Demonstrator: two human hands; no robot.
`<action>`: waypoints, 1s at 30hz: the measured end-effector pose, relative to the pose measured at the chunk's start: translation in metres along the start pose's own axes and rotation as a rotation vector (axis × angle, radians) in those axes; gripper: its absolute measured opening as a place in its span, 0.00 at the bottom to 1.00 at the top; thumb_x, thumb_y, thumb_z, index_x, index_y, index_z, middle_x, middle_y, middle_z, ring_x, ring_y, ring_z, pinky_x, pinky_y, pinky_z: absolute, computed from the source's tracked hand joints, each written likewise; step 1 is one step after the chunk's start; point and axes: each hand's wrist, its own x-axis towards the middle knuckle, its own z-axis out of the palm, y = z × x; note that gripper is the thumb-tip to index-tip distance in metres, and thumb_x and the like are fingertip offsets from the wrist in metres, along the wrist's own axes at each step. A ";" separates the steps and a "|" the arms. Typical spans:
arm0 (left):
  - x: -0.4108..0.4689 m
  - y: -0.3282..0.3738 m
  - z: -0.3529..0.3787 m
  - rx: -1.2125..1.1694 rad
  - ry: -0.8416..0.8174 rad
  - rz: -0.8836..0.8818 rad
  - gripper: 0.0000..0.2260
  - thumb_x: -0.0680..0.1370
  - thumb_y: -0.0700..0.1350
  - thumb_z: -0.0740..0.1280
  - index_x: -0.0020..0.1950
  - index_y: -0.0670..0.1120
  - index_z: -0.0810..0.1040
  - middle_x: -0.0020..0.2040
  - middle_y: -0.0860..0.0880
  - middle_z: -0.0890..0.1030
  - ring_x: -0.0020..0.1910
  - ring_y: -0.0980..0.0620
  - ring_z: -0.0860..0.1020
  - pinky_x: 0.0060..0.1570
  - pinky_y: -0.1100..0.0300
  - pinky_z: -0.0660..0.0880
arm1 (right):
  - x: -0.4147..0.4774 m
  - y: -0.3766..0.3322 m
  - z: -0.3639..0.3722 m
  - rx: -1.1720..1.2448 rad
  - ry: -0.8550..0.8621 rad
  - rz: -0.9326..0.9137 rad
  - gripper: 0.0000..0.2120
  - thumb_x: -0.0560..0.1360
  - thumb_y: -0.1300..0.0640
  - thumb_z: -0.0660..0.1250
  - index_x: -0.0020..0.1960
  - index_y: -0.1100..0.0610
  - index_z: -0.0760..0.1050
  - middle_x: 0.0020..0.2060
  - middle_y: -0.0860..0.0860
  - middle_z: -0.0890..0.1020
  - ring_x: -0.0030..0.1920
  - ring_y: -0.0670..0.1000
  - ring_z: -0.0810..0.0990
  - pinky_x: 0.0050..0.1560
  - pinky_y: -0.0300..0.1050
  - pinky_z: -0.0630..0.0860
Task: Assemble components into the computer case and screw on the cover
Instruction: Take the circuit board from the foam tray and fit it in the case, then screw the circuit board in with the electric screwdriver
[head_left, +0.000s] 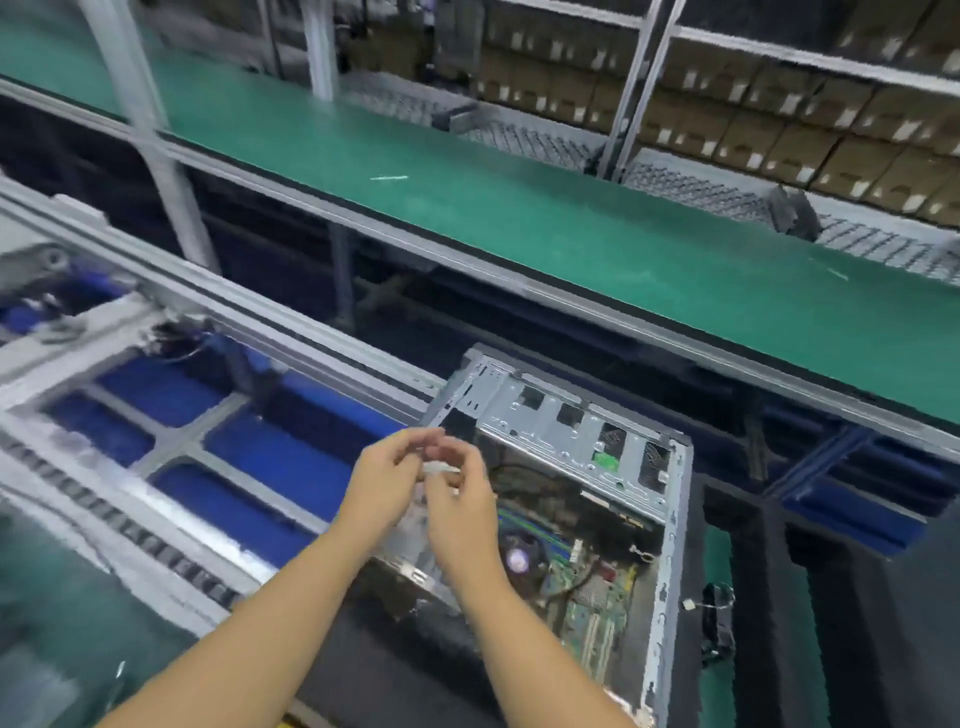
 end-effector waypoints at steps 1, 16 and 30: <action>-0.004 -0.001 -0.010 -0.006 0.046 -0.017 0.22 0.76 0.31 0.59 0.54 0.54 0.84 0.47 0.58 0.85 0.47 0.62 0.82 0.38 0.69 0.76 | -0.002 -0.001 0.010 0.018 -0.012 -0.011 0.18 0.78 0.66 0.61 0.55 0.43 0.76 0.52 0.42 0.83 0.52 0.51 0.82 0.57 0.53 0.80; -0.130 -0.182 -0.238 0.418 0.446 -0.771 0.12 0.76 0.42 0.69 0.58 0.43 0.77 0.57 0.43 0.79 0.55 0.43 0.78 0.54 0.56 0.74 | -0.083 0.099 0.196 -0.266 -0.700 0.440 0.08 0.78 0.57 0.63 0.55 0.48 0.71 0.47 0.50 0.79 0.35 0.48 0.76 0.41 0.48 0.76; -0.161 -0.280 -0.275 0.652 0.054 -0.841 0.19 0.64 0.55 0.79 0.45 0.49 0.75 0.42 0.50 0.80 0.41 0.50 0.79 0.37 0.59 0.70 | -0.131 0.189 0.270 -0.486 -0.737 0.723 0.17 0.78 0.60 0.66 0.64 0.55 0.66 0.55 0.55 0.79 0.48 0.52 0.76 0.46 0.44 0.73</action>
